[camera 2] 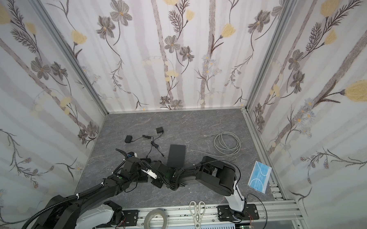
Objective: Insert the plug into the switch port
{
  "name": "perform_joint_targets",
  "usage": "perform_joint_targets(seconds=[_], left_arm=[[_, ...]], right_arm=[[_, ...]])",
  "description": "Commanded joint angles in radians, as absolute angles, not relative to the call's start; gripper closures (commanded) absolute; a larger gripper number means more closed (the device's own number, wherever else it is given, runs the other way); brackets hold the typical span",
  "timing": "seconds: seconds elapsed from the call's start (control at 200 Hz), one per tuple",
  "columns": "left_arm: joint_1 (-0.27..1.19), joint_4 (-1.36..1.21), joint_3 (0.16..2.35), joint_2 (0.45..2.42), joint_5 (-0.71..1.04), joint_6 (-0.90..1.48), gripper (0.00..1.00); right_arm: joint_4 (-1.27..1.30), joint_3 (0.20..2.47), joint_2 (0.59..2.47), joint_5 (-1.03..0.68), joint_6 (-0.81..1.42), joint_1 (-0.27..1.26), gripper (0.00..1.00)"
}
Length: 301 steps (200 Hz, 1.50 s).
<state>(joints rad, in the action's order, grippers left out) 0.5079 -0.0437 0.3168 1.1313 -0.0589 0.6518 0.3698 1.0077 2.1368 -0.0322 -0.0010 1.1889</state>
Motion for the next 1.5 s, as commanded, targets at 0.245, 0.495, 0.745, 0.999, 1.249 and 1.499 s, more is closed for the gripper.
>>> perform_joint_targets(seconds=[0.245,0.495,0.745,0.999,1.249,1.499], left_arm=[[0.514,-0.242,0.416,1.239,0.600,0.710,0.15],[0.528,-0.310,0.423,1.336,0.635,0.738,0.16],[0.547,-0.181,0.453,1.311,0.535,0.728,0.17],[0.518,0.061,0.534,1.231,0.362,0.682,0.17],[0.377,0.290,0.656,1.011,0.205,0.706,0.12],[0.324,0.453,0.706,0.850,0.206,0.681,0.11]], right_arm=[[0.657,0.912,2.081,-0.231,-0.050,1.215,0.88],[0.657,0.942,2.074,-0.220,-0.082,1.208,0.88],[0.576,0.991,2.091,-0.126,-0.047,1.193,0.87],[0.571,0.889,2.062,-0.044,0.003,1.198,0.85],[0.541,0.866,2.076,-0.001,0.038,1.209,0.83],[0.510,0.899,2.091,-0.020,0.011,1.243,0.58]])
